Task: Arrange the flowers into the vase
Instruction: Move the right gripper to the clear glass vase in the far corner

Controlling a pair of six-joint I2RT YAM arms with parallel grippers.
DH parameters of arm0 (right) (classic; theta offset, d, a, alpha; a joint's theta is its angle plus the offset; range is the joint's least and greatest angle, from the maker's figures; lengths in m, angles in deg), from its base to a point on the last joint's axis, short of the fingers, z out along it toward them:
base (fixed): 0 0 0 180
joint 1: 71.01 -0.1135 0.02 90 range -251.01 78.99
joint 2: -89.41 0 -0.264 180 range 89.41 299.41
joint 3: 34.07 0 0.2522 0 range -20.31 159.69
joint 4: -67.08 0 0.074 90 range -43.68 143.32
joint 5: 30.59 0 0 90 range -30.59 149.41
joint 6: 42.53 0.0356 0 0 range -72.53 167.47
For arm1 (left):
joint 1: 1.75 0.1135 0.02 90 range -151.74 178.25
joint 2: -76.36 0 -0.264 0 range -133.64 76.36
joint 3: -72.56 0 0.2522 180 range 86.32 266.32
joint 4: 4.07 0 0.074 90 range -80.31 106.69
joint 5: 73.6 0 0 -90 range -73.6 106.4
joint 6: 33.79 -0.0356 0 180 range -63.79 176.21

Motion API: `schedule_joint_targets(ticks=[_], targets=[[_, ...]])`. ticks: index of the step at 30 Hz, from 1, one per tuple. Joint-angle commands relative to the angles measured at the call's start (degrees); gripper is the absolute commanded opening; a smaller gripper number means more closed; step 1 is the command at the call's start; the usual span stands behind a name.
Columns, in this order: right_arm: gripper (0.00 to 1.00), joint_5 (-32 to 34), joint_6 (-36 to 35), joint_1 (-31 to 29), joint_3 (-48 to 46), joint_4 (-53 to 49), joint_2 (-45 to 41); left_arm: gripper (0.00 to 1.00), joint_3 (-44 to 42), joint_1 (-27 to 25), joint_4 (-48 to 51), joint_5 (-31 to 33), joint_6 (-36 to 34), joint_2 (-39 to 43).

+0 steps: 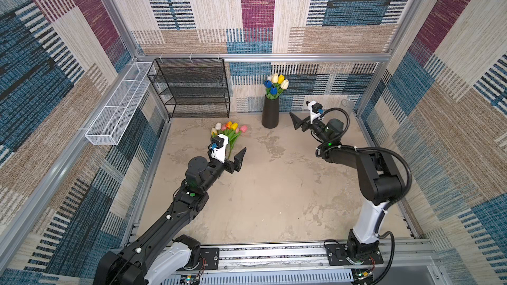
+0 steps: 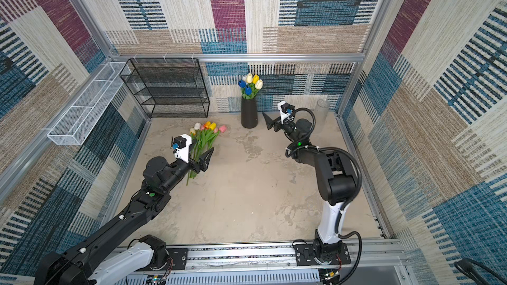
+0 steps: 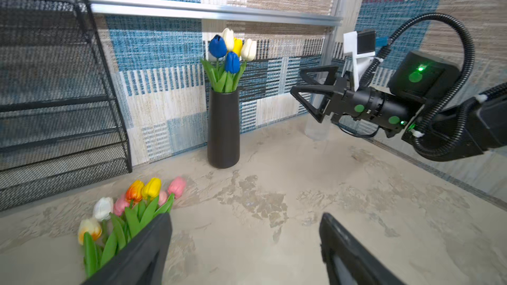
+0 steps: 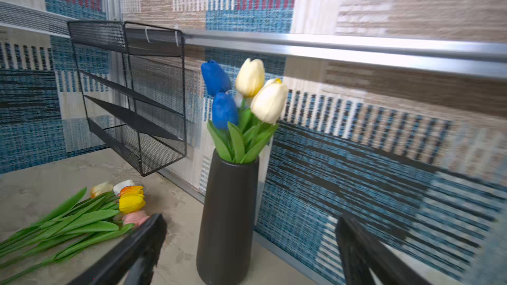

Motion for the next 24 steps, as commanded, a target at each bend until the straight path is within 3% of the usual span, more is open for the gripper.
schedule_joint_targets(ticks=[1,5,10,17,24], targets=[[1.00,1.31,4.58,5.96,-6.53,0.03,-8.26,0.87,1.47,-0.57,-0.89,-4.91,0.93,-1.12],[1.00,5.24,5.02,14.50,-13.68,0.41,-15.38,0.87,0.81,-1.18,-2.92,-5.65,0.19,-2.86],[1.00,6.76,3.26,22.41,-16.18,3.38,-12.17,0.88,-0.83,-1.16,-9.51,-4.37,0.95,-6.69],[1.00,1.20,-6.47,24.33,-7.94,2.33,-0.34,0.89,-1.92,-1.19,-10.23,-4.46,1.20,-7.62],[1.00,-0.75,-7.22,24.38,4.96,-1.93,9.10,0.89,-2.31,-1.19,-9.06,-3.19,0.09,-6.42]])
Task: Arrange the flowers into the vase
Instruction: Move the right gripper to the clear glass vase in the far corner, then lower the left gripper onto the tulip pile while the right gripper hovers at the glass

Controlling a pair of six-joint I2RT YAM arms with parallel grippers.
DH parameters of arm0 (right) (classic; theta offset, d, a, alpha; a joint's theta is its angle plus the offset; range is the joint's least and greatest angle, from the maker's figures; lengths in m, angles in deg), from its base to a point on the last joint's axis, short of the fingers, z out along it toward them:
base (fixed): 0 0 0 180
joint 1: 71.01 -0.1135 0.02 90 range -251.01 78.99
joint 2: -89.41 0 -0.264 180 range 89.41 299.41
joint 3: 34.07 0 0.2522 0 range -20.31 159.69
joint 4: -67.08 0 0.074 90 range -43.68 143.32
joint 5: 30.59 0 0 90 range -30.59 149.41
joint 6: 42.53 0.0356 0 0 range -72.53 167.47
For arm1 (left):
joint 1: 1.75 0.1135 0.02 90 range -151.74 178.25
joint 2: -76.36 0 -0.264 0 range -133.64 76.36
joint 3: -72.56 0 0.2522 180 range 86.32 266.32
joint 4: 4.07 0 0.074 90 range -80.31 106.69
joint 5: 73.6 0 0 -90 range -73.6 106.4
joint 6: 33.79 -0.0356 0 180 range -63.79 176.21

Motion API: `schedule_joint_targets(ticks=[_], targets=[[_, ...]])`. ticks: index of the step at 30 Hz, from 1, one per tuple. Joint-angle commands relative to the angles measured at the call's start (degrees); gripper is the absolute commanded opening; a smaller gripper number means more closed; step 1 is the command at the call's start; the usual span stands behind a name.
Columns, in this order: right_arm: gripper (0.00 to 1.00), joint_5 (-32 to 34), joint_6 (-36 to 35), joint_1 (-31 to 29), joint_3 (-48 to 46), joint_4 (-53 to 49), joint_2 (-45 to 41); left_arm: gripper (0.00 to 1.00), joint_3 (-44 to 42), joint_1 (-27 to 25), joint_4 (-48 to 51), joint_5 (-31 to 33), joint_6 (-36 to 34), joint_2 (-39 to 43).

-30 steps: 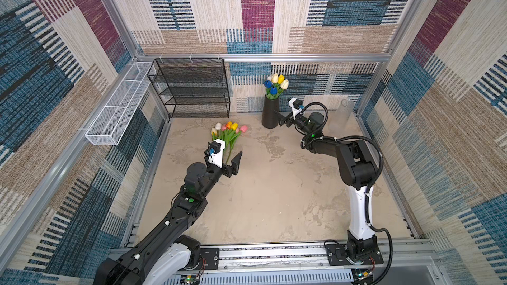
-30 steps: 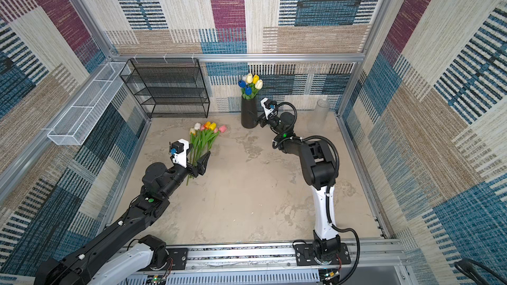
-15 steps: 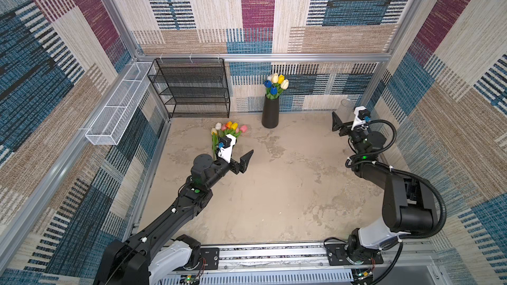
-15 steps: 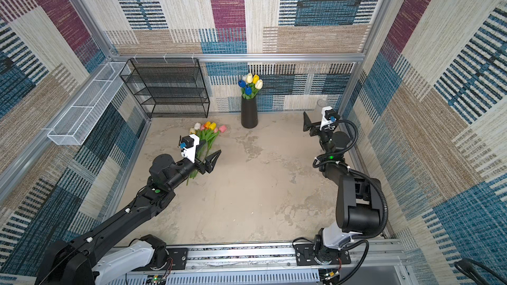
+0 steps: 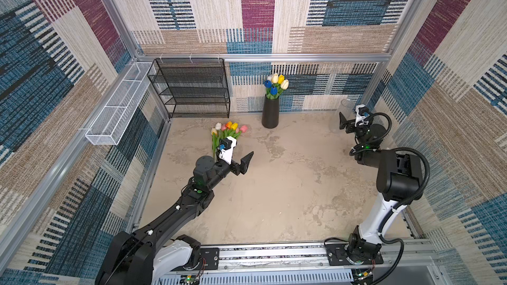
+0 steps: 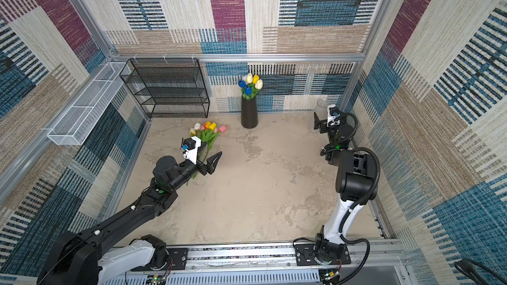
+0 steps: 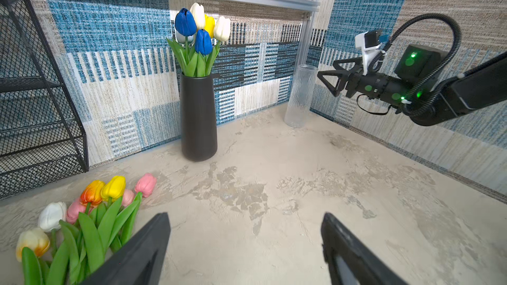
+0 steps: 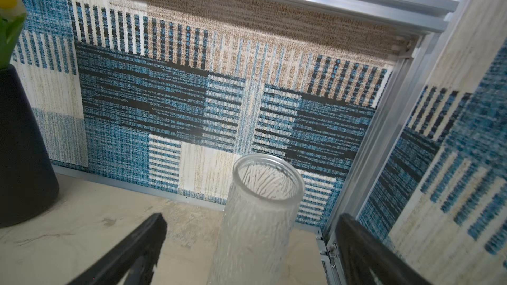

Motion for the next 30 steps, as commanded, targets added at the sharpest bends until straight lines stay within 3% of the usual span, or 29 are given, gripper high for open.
schedule_joint_targets(ticks=[1,9,20,26,30], targets=[[1.00,-2.07,-1.30,0.11,4.96,-1.86,3.34,0.89,0.08,0.05,-1.75,0.40,-0.52,0.46],[1.00,-2.60,-1.85,0.09,17.89,-8.63,12.65,0.89,0.83,0.03,-0.37,0.31,-0.66,0.82],[0.97,-4.73,-1.58,0.06,23.88,-6.30,19.04,0.89,2.08,0.03,3.53,0.22,-1.14,1.85],[0.81,-7.02,-0.20,0.07,28.22,-6.63,21.82,0.89,2.09,0.06,5.92,1.31,-1.66,3.81],[0.61,-7.77,0.20,0.03,28.49,-6.02,21.78,0.89,1.84,0.05,7.70,2.60,-2.19,5.60]])
